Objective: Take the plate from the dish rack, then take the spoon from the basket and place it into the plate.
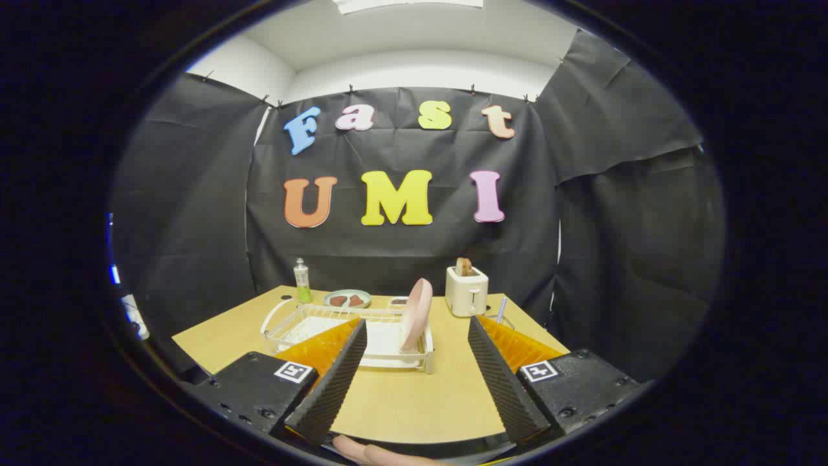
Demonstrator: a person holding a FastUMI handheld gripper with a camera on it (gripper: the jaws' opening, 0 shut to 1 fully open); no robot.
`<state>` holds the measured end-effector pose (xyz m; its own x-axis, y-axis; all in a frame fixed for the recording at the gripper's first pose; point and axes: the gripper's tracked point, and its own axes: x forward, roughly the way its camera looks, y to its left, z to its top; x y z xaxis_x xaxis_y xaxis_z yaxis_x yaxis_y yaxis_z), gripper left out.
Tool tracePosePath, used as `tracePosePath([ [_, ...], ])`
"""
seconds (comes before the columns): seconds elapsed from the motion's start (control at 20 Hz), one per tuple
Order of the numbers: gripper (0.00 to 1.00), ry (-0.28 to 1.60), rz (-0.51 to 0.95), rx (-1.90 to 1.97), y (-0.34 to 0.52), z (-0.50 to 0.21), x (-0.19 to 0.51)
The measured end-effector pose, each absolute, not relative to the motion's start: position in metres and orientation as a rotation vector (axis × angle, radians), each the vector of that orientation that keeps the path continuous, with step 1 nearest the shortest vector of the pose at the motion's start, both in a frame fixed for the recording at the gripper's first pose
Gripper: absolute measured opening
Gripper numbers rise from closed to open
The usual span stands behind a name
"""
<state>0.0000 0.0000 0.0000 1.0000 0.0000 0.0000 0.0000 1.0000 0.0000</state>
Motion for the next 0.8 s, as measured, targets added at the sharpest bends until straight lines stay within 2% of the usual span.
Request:
tracePosePath([
  [0.8,1.0,-0.017,0.007,-0.045,-0.006,-0.006,0.015],
])
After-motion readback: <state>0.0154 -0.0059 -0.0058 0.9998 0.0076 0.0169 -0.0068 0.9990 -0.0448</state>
